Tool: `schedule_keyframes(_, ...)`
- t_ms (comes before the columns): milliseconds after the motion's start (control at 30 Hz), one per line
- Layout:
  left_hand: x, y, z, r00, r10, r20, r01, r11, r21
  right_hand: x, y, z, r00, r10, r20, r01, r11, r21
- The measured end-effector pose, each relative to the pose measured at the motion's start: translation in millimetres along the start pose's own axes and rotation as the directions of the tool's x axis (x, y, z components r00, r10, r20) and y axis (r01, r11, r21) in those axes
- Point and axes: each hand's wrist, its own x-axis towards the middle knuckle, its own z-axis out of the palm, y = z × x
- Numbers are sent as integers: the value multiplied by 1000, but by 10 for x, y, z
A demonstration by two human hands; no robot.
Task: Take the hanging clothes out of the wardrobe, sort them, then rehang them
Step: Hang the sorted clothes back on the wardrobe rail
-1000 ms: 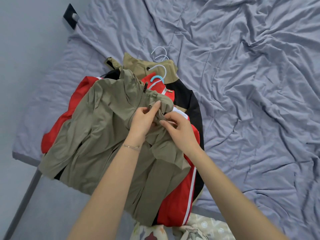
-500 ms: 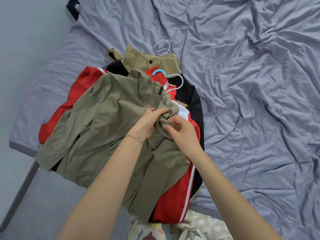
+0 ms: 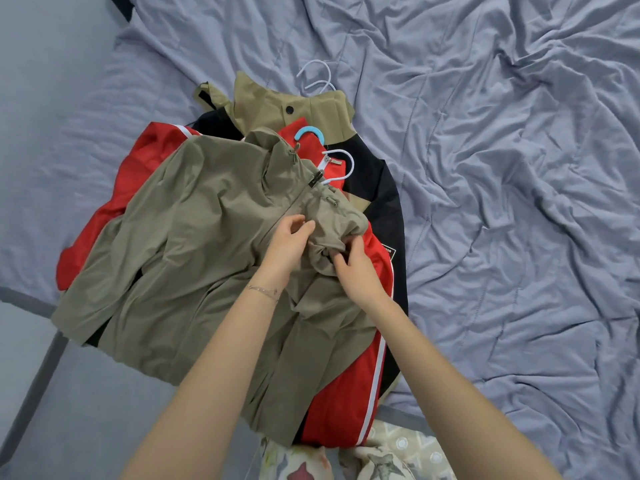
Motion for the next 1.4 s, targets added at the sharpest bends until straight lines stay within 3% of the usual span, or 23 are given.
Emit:
schedule_keyframes(200,-159,-132,68,997,-63,52,67,994,-85,-59,-92,142,992,20,125,-43,983,180)
schedule_keyframes(300,-149,-110,70,998,-52,-31,44,974,-221,-156,-142,131,990,-61,126,27,968,250)
schedule_keyframes(367,-138,-69,24,993,-12,-115,-13,977,-214,-244,-161,113,984,-103,148,52,948,313)
schedule_keyframes(433,-145,-19,-28,986,28,-163,-61,976,-207,-316,-185,56,992,-113,64,83,929,359)
schedule_keyframes(567,-195,94,-157,954,156,-256,-185,978,-94,-215,-188,-209,960,-120,-252,167,970,174)
schedule_keyframes(667,-236,81,-269,898,267,-351,-275,961,25,29,-118,-343,954,-171,-244,145,982,-123)
schedule_keyframes(767,-287,-15,-337,837,346,-425,-341,936,90,292,-60,-366,975,-162,-150,115,952,-282)
schedule_keyframes(933,-440,-275,-395,812,350,-466,-358,931,74,488,3,-268,997,-54,-63,35,963,-266)
schedule_keyframes(1100,-532,-339,-480,859,251,-446,-278,961,7,431,-91,-139,997,-9,-80,-11,968,-251)
schedule_keyframes(1267,-871,-249,-639,795,292,-531,-314,948,51,82,-493,-71,986,-84,-141,58,982,-180)
schedule_keyframes(1400,-1363,-66,-838,767,256,-589,-346,937,-42,-446,-953,-93,978,-154,-139,134,981,-142)
